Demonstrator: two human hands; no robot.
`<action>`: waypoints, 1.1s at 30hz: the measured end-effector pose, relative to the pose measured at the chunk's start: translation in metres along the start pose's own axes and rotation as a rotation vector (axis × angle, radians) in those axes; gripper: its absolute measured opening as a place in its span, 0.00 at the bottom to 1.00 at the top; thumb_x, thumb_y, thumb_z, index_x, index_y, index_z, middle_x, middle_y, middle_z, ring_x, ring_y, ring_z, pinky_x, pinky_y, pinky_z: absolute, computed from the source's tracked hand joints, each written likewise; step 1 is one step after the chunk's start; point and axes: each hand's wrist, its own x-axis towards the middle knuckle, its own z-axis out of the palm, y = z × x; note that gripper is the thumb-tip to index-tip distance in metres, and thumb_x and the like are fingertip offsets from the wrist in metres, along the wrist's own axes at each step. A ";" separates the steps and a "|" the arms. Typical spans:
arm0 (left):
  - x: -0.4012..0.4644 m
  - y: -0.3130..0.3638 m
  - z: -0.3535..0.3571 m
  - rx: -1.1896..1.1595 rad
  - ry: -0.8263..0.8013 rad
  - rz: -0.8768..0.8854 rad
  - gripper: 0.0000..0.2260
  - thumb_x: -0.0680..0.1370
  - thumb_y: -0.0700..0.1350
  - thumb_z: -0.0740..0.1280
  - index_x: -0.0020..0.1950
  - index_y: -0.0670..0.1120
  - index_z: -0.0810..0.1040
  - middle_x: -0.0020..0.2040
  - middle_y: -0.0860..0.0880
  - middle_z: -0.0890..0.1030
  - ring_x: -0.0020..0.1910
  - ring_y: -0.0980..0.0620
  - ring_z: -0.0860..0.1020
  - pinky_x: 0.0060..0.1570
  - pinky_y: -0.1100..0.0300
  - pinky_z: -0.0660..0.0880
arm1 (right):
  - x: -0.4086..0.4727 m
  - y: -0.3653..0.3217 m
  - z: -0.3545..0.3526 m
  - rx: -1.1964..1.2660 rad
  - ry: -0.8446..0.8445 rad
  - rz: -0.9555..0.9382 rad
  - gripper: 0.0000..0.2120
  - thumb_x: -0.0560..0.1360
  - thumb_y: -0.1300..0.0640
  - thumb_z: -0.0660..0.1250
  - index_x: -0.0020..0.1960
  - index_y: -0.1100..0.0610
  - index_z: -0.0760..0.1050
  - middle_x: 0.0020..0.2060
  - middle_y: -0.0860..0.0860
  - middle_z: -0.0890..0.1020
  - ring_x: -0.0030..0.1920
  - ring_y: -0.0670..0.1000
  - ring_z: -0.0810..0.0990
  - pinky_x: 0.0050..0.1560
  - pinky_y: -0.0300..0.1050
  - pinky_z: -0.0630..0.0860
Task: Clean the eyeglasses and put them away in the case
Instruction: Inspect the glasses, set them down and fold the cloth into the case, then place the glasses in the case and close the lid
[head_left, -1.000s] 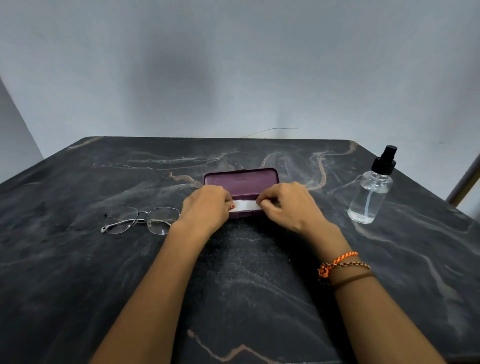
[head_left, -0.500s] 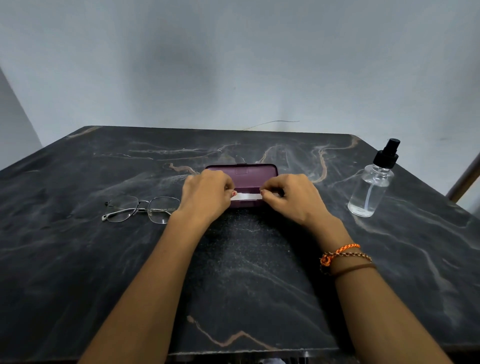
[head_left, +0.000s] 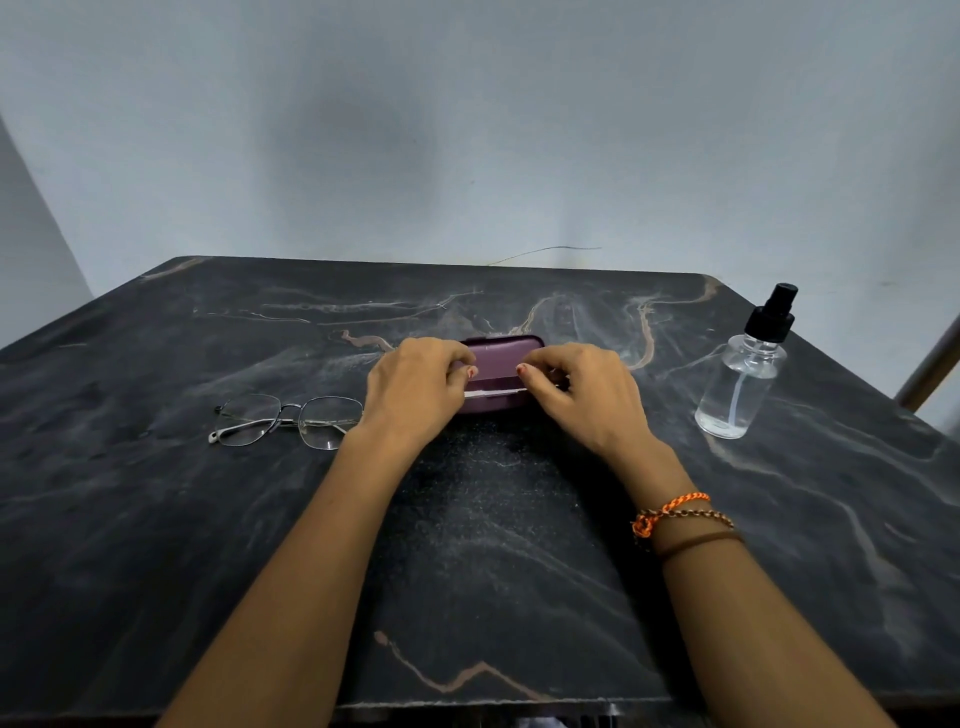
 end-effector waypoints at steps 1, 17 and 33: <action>0.000 -0.001 0.000 -0.006 -0.004 -0.004 0.09 0.75 0.47 0.66 0.54 0.50 0.79 0.49 0.49 0.83 0.49 0.49 0.78 0.43 0.57 0.70 | 0.000 0.002 0.000 0.020 0.022 0.035 0.10 0.74 0.52 0.63 0.47 0.55 0.81 0.41 0.51 0.84 0.43 0.52 0.80 0.42 0.47 0.76; 0.002 -0.003 0.002 -0.002 -0.039 -0.075 0.09 0.77 0.41 0.63 0.54 0.48 0.80 0.54 0.47 0.81 0.52 0.46 0.78 0.49 0.51 0.75 | -0.001 0.003 0.006 0.031 0.104 0.132 0.11 0.72 0.54 0.65 0.53 0.52 0.79 0.44 0.48 0.84 0.44 0.49 0.80 0.41 0.41 0.71; 0.001 -0.014 -0.034 -0.223 0.380 -0.130 0.10 0.78 0.41 0.61 0.56 0.45 0.78 0.52 0.43 0.81 0.49 0.45 0.78 0.50 0.49 0.76 | -0.007 -0.031 0.007 0.096 0.500 -0.179 0.13 0.67 0.70 0.65 0.50 0.60 0.79 0.49 0.61 0.76 0.33 0.46 0.70 0.26 0.39 0.69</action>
